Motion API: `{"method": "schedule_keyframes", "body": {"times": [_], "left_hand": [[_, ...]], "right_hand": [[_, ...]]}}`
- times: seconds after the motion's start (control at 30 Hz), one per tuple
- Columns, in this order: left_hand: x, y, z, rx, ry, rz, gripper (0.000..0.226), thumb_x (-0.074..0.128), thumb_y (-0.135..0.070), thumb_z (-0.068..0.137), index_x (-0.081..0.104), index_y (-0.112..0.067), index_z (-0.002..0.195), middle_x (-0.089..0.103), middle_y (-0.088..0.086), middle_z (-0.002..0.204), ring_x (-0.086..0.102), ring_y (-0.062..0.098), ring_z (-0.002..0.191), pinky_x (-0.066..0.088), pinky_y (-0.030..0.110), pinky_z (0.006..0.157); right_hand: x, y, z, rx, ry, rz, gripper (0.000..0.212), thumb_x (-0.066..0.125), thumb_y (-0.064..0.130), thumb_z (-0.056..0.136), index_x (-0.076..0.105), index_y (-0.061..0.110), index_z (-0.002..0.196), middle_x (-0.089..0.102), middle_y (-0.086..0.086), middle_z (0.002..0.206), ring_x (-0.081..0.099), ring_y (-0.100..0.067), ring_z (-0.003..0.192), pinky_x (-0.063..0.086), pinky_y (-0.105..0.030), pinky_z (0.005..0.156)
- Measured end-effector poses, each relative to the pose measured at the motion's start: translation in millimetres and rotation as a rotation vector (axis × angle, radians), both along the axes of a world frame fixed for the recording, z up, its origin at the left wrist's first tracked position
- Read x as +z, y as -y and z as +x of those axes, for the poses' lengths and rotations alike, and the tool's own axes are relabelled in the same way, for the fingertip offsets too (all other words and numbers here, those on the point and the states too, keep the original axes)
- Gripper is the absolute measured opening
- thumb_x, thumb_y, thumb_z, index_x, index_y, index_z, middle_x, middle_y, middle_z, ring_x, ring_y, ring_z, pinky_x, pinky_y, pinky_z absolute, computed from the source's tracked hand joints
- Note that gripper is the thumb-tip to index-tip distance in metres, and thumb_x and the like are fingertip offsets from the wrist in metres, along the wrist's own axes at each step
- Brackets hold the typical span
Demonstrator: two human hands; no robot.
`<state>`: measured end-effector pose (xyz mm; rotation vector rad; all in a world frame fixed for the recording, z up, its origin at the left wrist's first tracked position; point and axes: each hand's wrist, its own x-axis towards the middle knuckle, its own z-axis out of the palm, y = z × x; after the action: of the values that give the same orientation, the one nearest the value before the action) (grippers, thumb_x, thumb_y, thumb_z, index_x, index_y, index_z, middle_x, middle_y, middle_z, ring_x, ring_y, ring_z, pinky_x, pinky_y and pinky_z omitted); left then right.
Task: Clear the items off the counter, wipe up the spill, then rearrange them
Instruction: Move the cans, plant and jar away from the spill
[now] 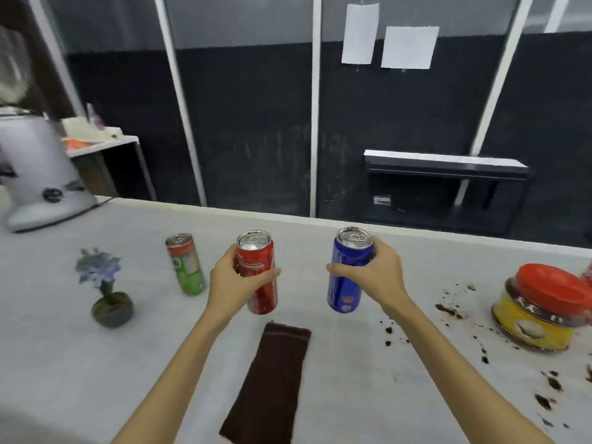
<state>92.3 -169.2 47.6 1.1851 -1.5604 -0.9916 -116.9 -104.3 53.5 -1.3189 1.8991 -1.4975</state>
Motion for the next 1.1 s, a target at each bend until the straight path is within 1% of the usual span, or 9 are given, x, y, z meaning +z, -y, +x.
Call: {"method": "schedule_keyframes", "body": {"times": [0.17, 0.27, 0.4, 0.47, 0.53, 0.7, 0.9, 1.03, 1.1], "left_hand": [[-8, -3, 117, 0.272, 0.029, 0.001, 0.061, 0.085, -0.018, 0.059, 0.057, -0.018, 0.112, 0.064, 0.0, 0.102, 0.06, 0.018, 0.093, 0.047, 0.032, 0.082], [-19, -10, 176, 0.411, 0.034, 0.014, 0.052, 0.085, -0.014, 0.059, 0.059, -0.02, 0.103, 0.066, 0.003, 0.097, 0.062, 0.021, 0.09, 0.049, 0.034, 0.082], [-32, -17, 231, 0.521, 0.05, 0.01, 0.048, 0.084, -0.011, 0.06, 0.057, -0.021, 0.099, 0.064, 0.002, 0.093, 0.06, 0.022, 0.089, 0.044, 0.031, 0.078], [-39, -16, 250, 0.561, 0.047, 0.022, 0.047, 0.084, -0.012, 0.06, 0.057, -0.02, 0.098, 0.064, 0.003, 0.093, 0.06, 0.023, 0.09, 0.044, 0.031, 0.078], [-45, -11, 264, 0.585, 0.031, 0.036, 0.05, 0.084, -0.013, 0.06, 0.058, -0.017, 0.103, 0.065, 0.004, 0.098, 0.061, 0.024, 0.093, 0.046, 0.034, 0.08], [-50, 5, 279, 0.58, 0.002, 0.044, 0.061, 0.083, -0.015, 0.061, 0.055, -0.015, 0.115, 0.063, 0.006, 0.111, 0.059, 0.024, 0.101, 0.049, 0.04, 0.089], [-52, 29, 291, 0.54, 0.012, 0.033, 0.06, 0.082, -0.018, 0.064, 0.053, -0.018, 0.116, 0.061, 0.004, 0.113, 0.056, 0.02, 0.1, 0.046, 0.036, 0.086], [-54, 39, 296, 0.548, 0.016, 0.029, 0.063, 0.08, -0.02, 0.066, 0.05, -0.017, 0.121, 0.059, 0.005, 0.118, 0.054, 0.021, 0.104, 0.044, 0.036, 0.088], [-55, 41, 296, 0.541, 0.025, 0.029, 0.068, 0.08, -0.021, 0.066, 0.046, -0.018, 0.125, 0.057, 0.007, 0.124, 0.053, 0.023, 0.108, 0.043, 0.037, 0.09]], "right_hand": [[-6, 51, 104, 0.262, 0.057, 0.008, 0.062, 0.086, 0.02, 0.059, 0.053, 0.016, 0.111, 0.062, 0.002, 0.103, 0.06, -0.017, 0.094, 0.051, -0.024, 0.071], [-15, 72, 162, 0.392, 0.07, 0.026, 0.06, 0.087, 0.019, 0.057, 0.055, 0.016, 0.108, 0.064, 0.001, 0.101, 0.061, -0.017, 0.092, 0.051, -0.021, 0.068], [-26, 92, 220, 0.5, 0.052, 0.064, 0.06, 0.085, 0.022, 0.059, 0.049, 0.023, 0.107, 0.061, 0.003, 0.105, 0.06, -0.018, 0.098, 0.054, -0.032, 0.08], [-31, 99, 241, 0.516, 0.033, 0.069, 0.064, 0.086, 0.024, 0.059, 0.05, 0.021, 0.111, 0.063, 0.0, 0.111, 0.06, -0.019, 0.101, 0.054, -0.033, 0.083], [-34, 106, 255, 0.507, 0.021, 0.075, 0.07, 0.086, 0.025, 0.058, 0.049, 0.018, 0.117, 0.063, -0.002, 0.116, 0.059, -0.019, 0.103, 0.054, -0.033, 0.082], [-41, 119, 272, 0.457, 0.01, 0.088, 0.071, 0.086, 0.025, 0.059, 0.048, 0.017, 0.12, 0.061, -0.004, 0.12, 0.057, -0.021, 0.107, 0.053, -0.036, 0.087], [-49, 126, 272, 0.403, 0.004, 0.112, 0.073, 0.084, 0.026, 0.062, 0.047, 0.016, 0.124, 0.06, -0.005, 0.123, 0.057, -0.022, 0.11, 0.052, -0.034, 0.084], [-50, 124, 272, 0.428, -0.021, 0.108, 0.076, 0.083, 0.028, 0.063, 0.044, 0.017, 0.127, 0.059, -0.003, 0.125, 0.053, -0.013, 0.103, 0.049, -0.027, 0.08], [-50, 122, 272, 0.442, -0.016, 0.101, 0.076, 0.083, 0.03, 0.064, 0.043, 0.018, 0.128, 0.058, -0.002, 0.125, 0.051, -0.01, 0.101, 0.049, -0.026, 0.079]]}}
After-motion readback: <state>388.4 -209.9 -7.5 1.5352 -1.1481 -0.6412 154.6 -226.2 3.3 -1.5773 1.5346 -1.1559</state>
